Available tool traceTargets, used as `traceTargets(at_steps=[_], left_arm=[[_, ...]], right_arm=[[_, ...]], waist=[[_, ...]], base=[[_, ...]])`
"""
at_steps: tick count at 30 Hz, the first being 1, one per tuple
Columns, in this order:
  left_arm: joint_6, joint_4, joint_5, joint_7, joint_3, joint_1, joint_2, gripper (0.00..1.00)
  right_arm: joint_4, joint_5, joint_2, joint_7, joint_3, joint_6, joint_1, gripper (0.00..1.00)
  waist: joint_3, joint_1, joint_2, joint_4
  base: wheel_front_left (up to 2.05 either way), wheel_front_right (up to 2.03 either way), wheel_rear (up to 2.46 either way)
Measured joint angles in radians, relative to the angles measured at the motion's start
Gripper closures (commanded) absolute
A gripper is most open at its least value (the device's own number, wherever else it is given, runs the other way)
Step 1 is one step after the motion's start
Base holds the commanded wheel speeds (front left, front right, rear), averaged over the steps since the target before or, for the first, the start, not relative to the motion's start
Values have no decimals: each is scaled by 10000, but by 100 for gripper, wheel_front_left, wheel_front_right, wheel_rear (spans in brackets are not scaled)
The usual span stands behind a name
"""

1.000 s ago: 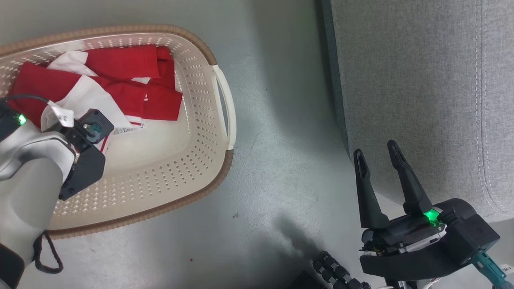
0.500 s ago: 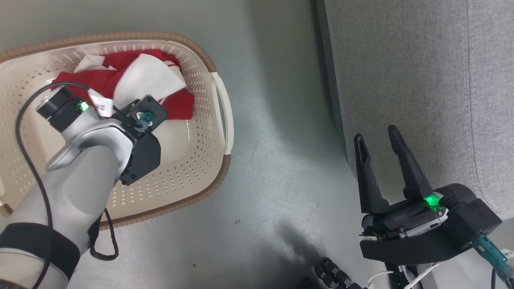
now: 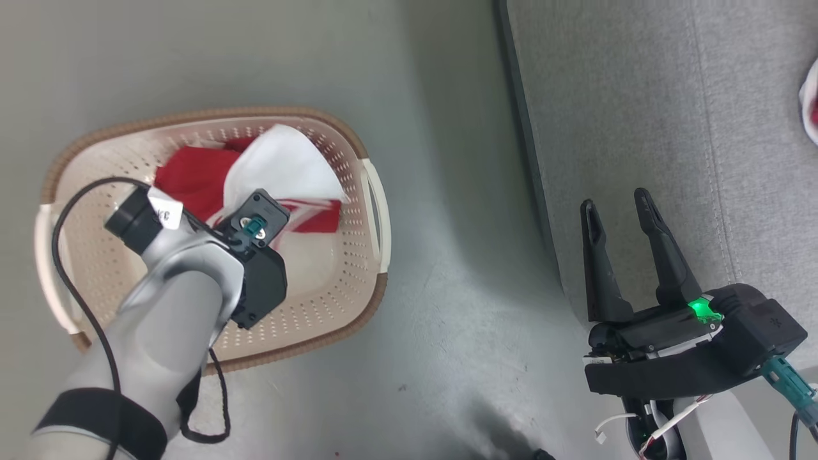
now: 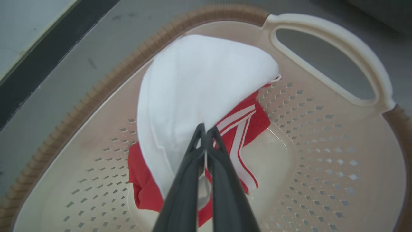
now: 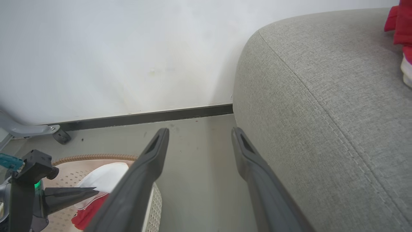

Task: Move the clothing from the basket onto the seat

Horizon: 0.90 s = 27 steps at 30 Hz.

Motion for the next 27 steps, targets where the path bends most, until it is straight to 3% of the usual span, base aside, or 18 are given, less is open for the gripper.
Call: traceTargets(at_steps=[17,27], left_arm=[[-173,-311,-1292,-1037,890,1193,-828,100],[-347,-888,-2293,-1156,1473,2167,-1009,100]], right_arm=[[600,0,-255,0,-336,207,39,0],[1037,86,-443,0,-362,307,62,0]], waist=[[-2039,-1,-1,572],[-3353,-2,-1,946]], base=[[0,0,0],[0,0,0]])
